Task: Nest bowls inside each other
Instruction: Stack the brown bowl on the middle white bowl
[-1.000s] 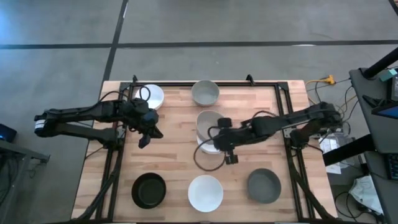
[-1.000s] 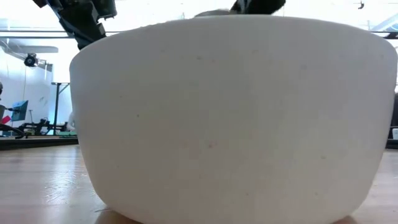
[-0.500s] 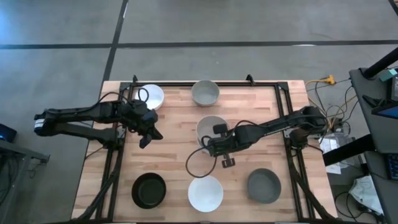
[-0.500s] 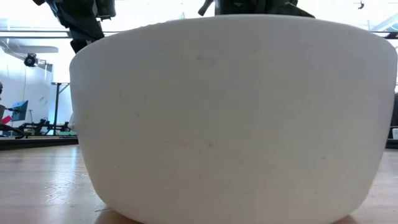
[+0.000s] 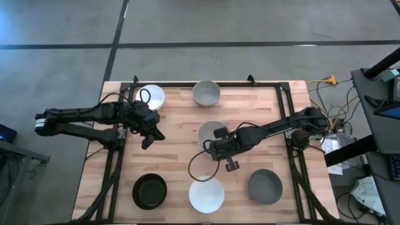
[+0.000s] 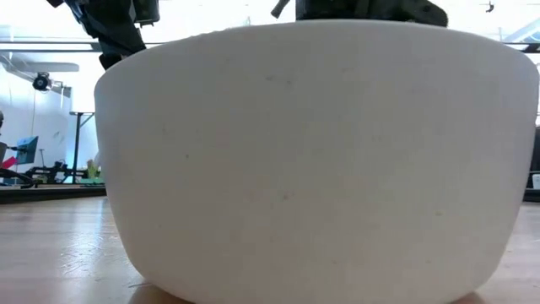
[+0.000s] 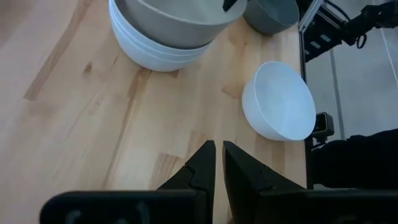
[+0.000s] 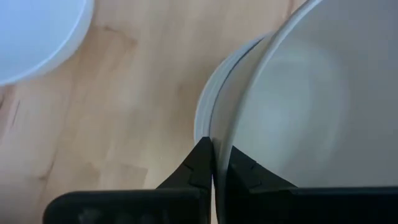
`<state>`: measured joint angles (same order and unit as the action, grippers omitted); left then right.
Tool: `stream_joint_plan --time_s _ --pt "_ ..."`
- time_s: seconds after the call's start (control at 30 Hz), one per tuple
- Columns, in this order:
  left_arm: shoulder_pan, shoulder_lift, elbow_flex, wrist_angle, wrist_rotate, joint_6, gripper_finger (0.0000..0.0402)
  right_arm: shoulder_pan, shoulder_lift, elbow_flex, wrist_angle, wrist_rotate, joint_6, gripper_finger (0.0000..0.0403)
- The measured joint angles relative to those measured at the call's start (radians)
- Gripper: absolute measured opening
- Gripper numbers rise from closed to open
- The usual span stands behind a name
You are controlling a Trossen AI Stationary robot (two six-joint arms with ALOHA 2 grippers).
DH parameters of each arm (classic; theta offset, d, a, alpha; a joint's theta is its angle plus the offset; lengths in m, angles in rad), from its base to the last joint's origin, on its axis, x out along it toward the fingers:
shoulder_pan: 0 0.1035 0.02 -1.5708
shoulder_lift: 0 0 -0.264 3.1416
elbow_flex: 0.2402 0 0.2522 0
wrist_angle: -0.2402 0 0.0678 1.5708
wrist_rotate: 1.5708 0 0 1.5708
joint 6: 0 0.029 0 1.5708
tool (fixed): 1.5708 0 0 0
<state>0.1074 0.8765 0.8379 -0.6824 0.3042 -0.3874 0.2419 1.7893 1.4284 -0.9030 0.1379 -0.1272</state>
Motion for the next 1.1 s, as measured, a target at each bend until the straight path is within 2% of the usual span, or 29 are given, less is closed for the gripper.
stream_joint_plan --time_s 0.37,0.8,0.93,1.1 --pt "0.0 0.015 -0.001 0.001 -0.002 0.002 0.0015 0.007 0.0 -0.005 -0.009 0.007 -0.005 0.0016" --pt "-0.002 0.023 -0.012 0.0 -0.002 0.031 0.0015 0.004 -0.001 0.057 -0.006 -0.014 0.041 0.0111" --pt "-0.003 0.025 -0.012 -0.004 -0.002 0.032 0.0015 0.004 -0.002 0.077 -0.01 -0.014 0.071 0.0108" --pt "-0.003 0.024 -0.012 -0.008 -0.002 0.034 0.0015 -0.001 -0.002 0.074 -0.115 0.02 0.256 0.0073"
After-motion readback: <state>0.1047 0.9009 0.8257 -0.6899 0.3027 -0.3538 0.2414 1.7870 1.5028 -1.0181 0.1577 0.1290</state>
